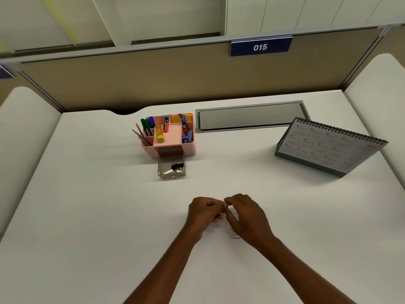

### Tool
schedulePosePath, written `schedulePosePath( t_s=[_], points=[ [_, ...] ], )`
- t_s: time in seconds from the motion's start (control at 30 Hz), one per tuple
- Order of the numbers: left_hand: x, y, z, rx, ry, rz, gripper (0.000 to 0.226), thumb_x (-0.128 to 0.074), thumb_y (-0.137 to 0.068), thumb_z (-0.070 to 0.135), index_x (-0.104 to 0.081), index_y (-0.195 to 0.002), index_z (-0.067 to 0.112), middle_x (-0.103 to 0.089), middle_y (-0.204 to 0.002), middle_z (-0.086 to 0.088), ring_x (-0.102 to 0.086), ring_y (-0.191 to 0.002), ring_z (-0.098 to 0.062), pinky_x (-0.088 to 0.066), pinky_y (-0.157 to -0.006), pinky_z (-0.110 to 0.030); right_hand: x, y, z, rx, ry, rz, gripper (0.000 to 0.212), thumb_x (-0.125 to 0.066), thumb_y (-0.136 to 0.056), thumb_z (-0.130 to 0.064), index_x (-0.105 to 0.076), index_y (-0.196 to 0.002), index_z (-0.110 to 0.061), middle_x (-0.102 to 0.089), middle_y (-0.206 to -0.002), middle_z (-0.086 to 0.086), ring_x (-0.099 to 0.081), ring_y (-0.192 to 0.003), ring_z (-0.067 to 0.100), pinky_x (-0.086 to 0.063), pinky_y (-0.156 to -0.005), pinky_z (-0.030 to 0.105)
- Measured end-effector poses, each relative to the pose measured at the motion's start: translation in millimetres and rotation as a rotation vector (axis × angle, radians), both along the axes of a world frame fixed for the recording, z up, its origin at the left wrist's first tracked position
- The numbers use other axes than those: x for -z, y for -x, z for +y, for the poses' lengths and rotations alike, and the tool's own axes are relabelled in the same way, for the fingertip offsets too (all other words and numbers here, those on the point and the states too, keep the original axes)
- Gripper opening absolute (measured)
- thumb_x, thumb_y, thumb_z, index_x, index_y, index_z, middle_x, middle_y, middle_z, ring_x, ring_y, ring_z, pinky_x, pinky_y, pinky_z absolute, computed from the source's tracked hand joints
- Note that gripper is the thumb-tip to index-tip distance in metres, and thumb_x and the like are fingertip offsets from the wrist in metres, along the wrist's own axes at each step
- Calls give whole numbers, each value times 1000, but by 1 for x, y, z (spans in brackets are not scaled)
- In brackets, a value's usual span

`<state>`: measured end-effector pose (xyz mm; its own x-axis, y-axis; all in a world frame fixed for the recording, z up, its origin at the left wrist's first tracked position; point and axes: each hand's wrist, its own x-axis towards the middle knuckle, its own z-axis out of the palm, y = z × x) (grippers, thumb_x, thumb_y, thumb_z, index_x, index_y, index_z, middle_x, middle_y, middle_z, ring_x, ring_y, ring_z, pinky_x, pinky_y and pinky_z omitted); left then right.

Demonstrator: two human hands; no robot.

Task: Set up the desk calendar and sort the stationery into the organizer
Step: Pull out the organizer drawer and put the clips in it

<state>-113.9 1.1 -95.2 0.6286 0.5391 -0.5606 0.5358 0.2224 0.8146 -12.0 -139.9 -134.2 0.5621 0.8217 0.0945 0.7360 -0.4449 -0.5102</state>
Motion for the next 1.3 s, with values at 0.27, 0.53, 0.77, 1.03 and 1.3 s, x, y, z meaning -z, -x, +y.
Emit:
schedulePosePath(
  t_s=[0.27, 0.53, 0.77, 1.03, 1.3],
  points=[
    [-18, 6, 62, -147, -223, -18, 9, -75, -86, 14, -83, -83, 17, -78, -76, -2, -69, -64, -13, -54, -64, -33, -6, -6, -1, -12, 51, 29, 47, -63, -95, -39, -55, -140, -26, -64, -119, -10, -60, -106, 13, -52, -77, 26],
    [-24, 4, 173, -271, -746, 148, 16, -75, -84, 34, -84, -90, 23, -78, -76, 5, -73, -72, -18, -62, -76, -37, 12, -18, -30, 25, 245, 110, 42, -62, -93, -33, -59, -134, -23, -59, -124, -7, -55, -117, 19, -53, -80, 32],
    [3, -20, 192, -49, -820, 442, 20, -74, -88, 36, -82, -93, 18, -77, -88, 0, -70, -83, -21, -58, -74, -33, 13, -19, -23, 30, 275, 124, 43, -65, -91, -33, -59, -132, -22, -56, -120, -5, -52, -112, 20, -52, -77, 33],
    [18, -28, 187, 19, -838, 574, 25, -73, -89, 38, -78, -94, 15, -74, -85, -2, -67, -78, -22, -52, -67, -30, 16, -20, -23, 32, 269, 108, 44, -66, -89, -33, -59, -131, -22, -55, -117, -5, -52, -109, 20, -53, -75, 34],
    [11, -27, 176, 6, -850, 519, 18, -74, -90, 33, -80, -99, 19, -74, -90, 0, -60, -80, -17, -52, -72, -31, 17, -19, -22, 33, 280, 92, 42, -65, -89, -35, -59, -129, -24, -54, -116, -6, -51, -108, 19, -52, -74, 32]
  ],
)
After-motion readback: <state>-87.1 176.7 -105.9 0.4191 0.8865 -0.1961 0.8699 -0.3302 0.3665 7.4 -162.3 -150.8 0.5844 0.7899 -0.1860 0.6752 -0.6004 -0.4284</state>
